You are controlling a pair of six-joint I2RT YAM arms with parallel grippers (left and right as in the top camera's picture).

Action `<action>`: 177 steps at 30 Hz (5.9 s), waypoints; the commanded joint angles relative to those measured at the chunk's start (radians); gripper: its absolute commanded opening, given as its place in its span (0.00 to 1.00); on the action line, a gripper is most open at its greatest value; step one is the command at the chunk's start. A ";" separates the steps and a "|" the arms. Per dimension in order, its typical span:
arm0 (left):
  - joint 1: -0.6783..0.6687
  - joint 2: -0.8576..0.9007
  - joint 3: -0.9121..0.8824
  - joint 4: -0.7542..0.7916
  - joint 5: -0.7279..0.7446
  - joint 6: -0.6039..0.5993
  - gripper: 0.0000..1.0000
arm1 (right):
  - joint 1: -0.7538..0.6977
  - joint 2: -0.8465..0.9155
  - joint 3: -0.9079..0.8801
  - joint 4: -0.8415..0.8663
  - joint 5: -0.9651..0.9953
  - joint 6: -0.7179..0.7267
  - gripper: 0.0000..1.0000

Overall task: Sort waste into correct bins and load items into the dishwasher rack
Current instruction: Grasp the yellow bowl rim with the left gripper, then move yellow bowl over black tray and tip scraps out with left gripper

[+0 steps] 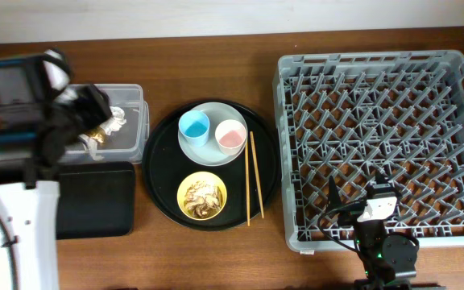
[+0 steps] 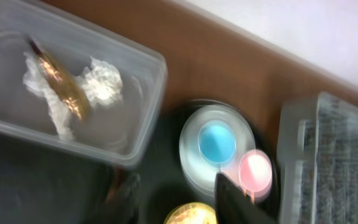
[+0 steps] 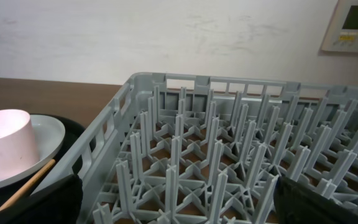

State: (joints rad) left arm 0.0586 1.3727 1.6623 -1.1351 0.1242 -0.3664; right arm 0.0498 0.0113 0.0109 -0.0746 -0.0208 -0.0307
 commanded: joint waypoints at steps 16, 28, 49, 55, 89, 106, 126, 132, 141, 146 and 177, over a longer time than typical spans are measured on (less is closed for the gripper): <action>-0.784 0.020 -0.794 0.515 -0.222 -0.087 0.40 | -0.005 -0.006 -0.005 -0.005 -0.002 0.002 0.99; -0.818 0.020 -0.794 0.516 -0.268 -0.090 0.39 | -0.005 -0.006 -0.005 -0.004 -0.002 0.002 0.98; -0.818 0.232 -0.794 0.583 -0.263 -0.090 0.16 | -0.005 -0.006 -0.005 -0.005 -0.002 0.002 0.99; -0.818 0.232 -0.794 0.581 -0.264 -0.090 0.01 | -0.005 -0.006 -0.005 -0.005 -0.002 0.002 0.98; 0.194 0.106 -0.481 0.082 0.221 0.164 0.00 | -0.005 -0.003 -0.005 -0.004 -0.002 0.002 0.98; 0.675 0.106 -0.651 0.315 0.823 0.293 0.00 | -0.005 -0.003 -0.005 -0.004 -0.002 0.002 0.98; 1.012 0.106 -0.828 0.564 1.450 0.280 0.00 | -0.005 -0.003 -0.005 -0.004 -0.002 0.002 0.98; 1.012 0.107 -0.828 0.524 1.450 0.266 0.00 | -0.005 -0.003 -0.005 -0.004 -0.002 0.002 0.98; 1.011 0.107 -0.828 0.499 1.450 0.222 0.00 | -0.005 -0.003 -0.005 -0.004 -0.002 0.002 0.98; 1.010 0.106 -0.828 0.484 1.450 0.225 0.00 | -0.005 -0.003 -0.005 -0.004 -0.002 0.002 0.98; 0.762 0.093 -0.801 0.589 1.323 0.044 0.00 | -0.005 -0.003 -0.005 -0.004 -0.002 0.002 0.99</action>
State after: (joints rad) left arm 0.8204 1.4837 0.8463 -0.5568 1.4467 -0.3077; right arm 0.0498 0.0120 0.0109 -0.0746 -0.0208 -0.0299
